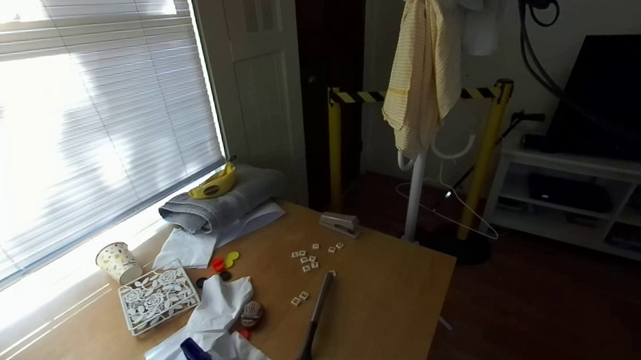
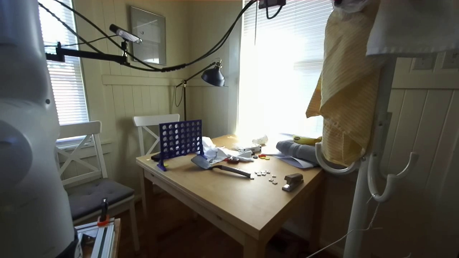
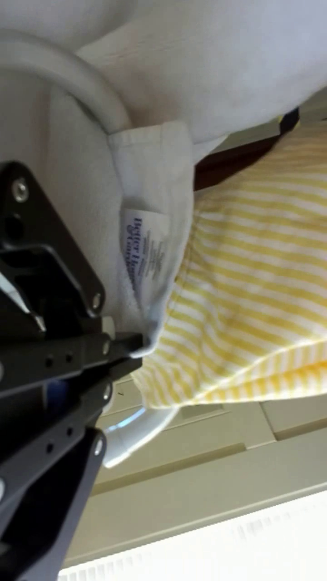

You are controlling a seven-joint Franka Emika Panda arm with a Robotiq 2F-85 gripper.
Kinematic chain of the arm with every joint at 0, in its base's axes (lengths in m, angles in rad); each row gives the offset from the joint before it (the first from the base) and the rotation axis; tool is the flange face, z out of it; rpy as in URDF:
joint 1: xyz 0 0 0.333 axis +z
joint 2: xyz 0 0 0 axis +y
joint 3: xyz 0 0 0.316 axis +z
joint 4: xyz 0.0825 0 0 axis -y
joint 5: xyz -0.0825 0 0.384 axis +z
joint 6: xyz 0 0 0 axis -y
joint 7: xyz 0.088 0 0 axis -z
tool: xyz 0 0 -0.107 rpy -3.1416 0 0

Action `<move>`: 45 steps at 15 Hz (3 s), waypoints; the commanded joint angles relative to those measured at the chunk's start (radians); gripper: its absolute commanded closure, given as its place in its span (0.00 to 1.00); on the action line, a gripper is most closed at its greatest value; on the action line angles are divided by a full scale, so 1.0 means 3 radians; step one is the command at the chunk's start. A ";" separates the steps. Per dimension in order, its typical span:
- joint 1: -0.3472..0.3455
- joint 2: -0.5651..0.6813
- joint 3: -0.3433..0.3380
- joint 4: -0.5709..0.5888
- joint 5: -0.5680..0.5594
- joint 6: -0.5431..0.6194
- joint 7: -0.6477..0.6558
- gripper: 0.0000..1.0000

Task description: Remove the white cloth from the blue object on the left and put it on the white coat hanger

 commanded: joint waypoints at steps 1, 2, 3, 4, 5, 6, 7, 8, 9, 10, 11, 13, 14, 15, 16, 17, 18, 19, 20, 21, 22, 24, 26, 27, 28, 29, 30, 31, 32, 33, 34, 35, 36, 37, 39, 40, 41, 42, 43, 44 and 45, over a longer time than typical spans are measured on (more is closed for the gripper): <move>-0.0062 0.0017 0.0303 -0.0184 -0.0006 0.0173 -0.0007 0.99; -0.0105 0.0038 0.0386 -0.0233 -0.0009 0.0220 -0.0022 0.99; -0.0151 0.0070 0.0465 -0.0253 -0.0013 0.0277 -0.0030 0.99; -0.0209 0.0106 0.0545 -0.0252 -0.0015 0.0327 -0.0033 0.99; -0.0286 0.0130 0.0635 -0.0256 -0.0018 0.0372 -0.0029 0.99; -0.0387 0.0163 0.0735 -0.0248 -0.0018 0.0404 -0.0027 0.99; -0.0500 0.0203 0.0829 -0.0197 -0.0019 0.0439 -0.0048 0.99; -0.0626 0.0243 0.0946 -0.0155 -0.0023 0.0462 -0.0058 0.99; -0.0749 0.0283 0.1045 -0.0096 -0.0026 0.0500 -0.0088 0.99; -0.0880 0.0312 0.1139 -0.0037 -0.0028 0.0522 -0.0112 0.99; -0.1008 0.0335 0.1199 0.0041 -0.0030 0.0527 -0.0112 0.99; -0.1283 0.0335 0.1326 0.0192 -0.0034 0.0510 -0.0051 0.99; -0.1396 0.0358 0.1376 0.0315 -0.0035 0.0534 -0.0080 0.99; -0.1495 0.0387 0.1427 0.0407 -0.0035 0.0571 -0.0125 0.99; -0.1583 0.0413 0.1479 0.0452 -0.0036 0.0579 -0.0151 0.99; -0.1644 0.0450 0.1520 0.0535 -0.0036 0.0638 -0.0213 0.99; -0.1699 0.0460 0.1551 0.0566 -0.0036 0.0680 -0.0262 0.99; -0.1736 0.0486 0.1581 0.0596 -0.0036 0.0734 -0.0324 0.99; -0.1769 0.0508 0.1609 0.0610 -0.0036 0.0776 -0.0381 0.99; -0.1769 0.0518 0.1586 0.0615 -0.0036 0.0808 -0.0465 0.99; -0.1769 0.0543 0.1587 0.0613 -0.0036 0.0836 -0.0536 0.99; -0.1769 0.0613 0.1623 0.0627 -0.0036 0.0872 -0.0697 0.99; -0.1760 0.0657 0.1632 0.0615 -0.0036 0.0902 -0.0822 0.99; -0.1775 0.0684 0.1667 0.0625 -0.0036 0.0927 -0.0897 0.99; -0.1763 0.0695 0.1662 0.0616 -0.0036 0.0938 -0.0970 0.99; -0.1730 0.0684 0.1630 0.0581 -0.0038 0.0933 -0.1073 0.99; -0.1724 0.0692 0.1640 0.0571 -0.0040 0.0935 -0.1149 0.99; -0.1721 0.0694 0.1646 0.0564 -0.0038 0.0938 -0.1224 0.99; -0.1706 0.0698 0.1642 0.0556 -0.0070 0.0947 -0.1286 0.99; -0.1702 0.0694 0.1643 0.0534 -0.0068 0.0949 -0.1363 0.99; -0.1694 0.0704 0.1648 0.0540 -0.0057 0.0964 -0.1446 0.99; -0.1684 0.0713 0.1652 0.0532 -0.0055 0.0983 -0.1525 0.99; -0.1684 0.0716 0.1662 0.0520 -0.0038 0.0995 -0.1595 0.99; -0.1673 0.0724 0.1670 0.0524 -0.0054 0.1020 -0.1659 0.99; -0.1661 0.0729 0.1680 0.0522 -0.0080 0.1032 -0.1765 0.99; -0.1612 0.0731 0.1687 0.0514 -0.0114 0.1062 -0.1766 0.99; -0.1597 0.0737 0.1689 0.0515 -0.0122 0.1074 -0.1804 0.99; -0.1589 0.0747 0.1691 0.0519 -0.0121 0.1090 -0.1823 0.99; -0.1570 0.0758 0.1698 0.0506 -0.0116 0.1111 -0.1833 0.99; -0.1567 0.0773 0.1734 0.0486 -0.0145 0.1131 -0.1824 0.99; -0.1558 0.0796 0.1778 0.0460 -0.0189 0.1164 -0.1795 0.99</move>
